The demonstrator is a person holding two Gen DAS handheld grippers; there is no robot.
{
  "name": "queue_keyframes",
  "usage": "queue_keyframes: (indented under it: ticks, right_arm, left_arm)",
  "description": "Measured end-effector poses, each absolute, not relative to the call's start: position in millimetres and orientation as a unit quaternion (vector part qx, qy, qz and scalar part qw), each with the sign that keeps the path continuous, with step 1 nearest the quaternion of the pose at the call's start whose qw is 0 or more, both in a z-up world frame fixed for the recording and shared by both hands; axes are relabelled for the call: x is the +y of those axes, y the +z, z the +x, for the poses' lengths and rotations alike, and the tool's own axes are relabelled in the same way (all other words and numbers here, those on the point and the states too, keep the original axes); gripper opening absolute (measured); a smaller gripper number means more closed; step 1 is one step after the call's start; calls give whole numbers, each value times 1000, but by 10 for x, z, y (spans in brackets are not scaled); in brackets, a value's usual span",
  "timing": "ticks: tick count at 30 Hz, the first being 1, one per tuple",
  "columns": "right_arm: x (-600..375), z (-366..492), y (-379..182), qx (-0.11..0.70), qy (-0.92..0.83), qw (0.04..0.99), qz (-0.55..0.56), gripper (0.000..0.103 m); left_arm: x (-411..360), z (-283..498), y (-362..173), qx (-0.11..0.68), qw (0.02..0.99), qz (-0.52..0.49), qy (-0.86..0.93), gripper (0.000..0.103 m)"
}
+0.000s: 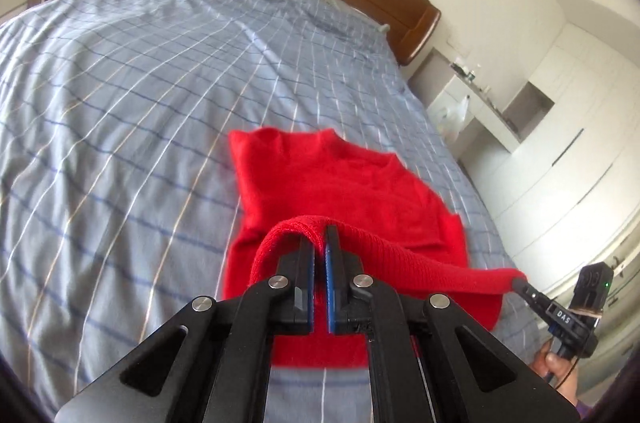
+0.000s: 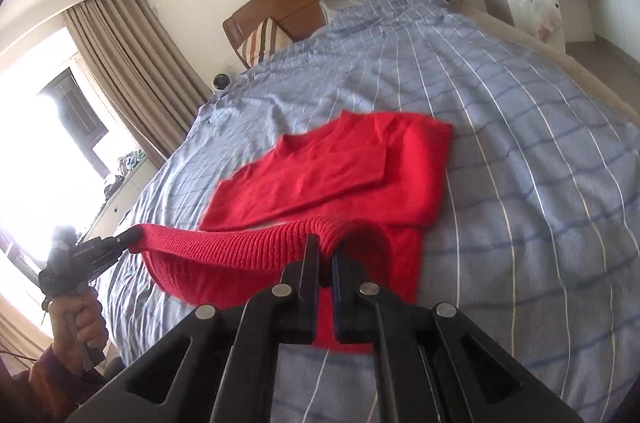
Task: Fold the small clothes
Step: 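Fold the held hem up over the body toward the collar with both grippers, then open both grippers and release the folded hem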
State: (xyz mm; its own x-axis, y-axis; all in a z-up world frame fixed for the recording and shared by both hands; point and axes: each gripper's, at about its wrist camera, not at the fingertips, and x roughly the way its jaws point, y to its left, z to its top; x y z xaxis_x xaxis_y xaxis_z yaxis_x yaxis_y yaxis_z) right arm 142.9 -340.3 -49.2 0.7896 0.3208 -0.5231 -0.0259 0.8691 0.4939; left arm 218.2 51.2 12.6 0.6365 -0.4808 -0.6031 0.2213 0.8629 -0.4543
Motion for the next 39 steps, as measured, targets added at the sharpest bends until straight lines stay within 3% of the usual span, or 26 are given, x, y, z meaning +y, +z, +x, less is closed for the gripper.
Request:
queue_keyframes:
  ticks: [9,10,11,12,13,14,15,16,21,27,31,39]
  right_arm:
    - [-3584,3115,-555,326,36,926,189,5]
    - [-3597,3258,-594,325,31,926,189,6]
    - [-3615,3400,-642,331,25,923,193,7]
    - [-3631,3515,-687,340,16,919,200,18]
    - [-3656,3579,-721,349,1,915,204,31]
    - [-3682,3604,-735,350,-8,913,210,38]
    - [-3708,3572,-732,344,-9,913,219,48]
    - [-3737,3501,-727,334,-6,915,227,51]
    - [-3723,3012,-716,326,12,927,186,54]
    - [-3617,2060,-863,343,14,930,131,56]
    - [-3475,1396,-970,348,11,931,109,64]
    - [-3278,907,-1228,361,-15,931,58,64]
  left_arm:
    - [-12,3693,-149,408,896,-126,-123,4]
    - [-55,3825,-192,419,893,-121,-113,11]
    - [-80,3940,-241,435,888,-115,-99,28]
    - [-81,4021,-277,450,883,-107,-74,62]
    - [-44,4058,-293,454,883,-104,-54,73]
    - [25,4035,-279,444,889,-107,-44,83]
    - [110,3988,-253,431,894,-115,-42,84]
    - [191,3935,-238,426,895,-122,-46,87]
    - [438,3400,-201,422,899,-99,-64,87]
    - [310,2334,-260,416,905,2,-93,93]
    - [165,1798,-382,406,909,42,-87,95]
    - [-28,1563,-632,407,909,59,-68,95]
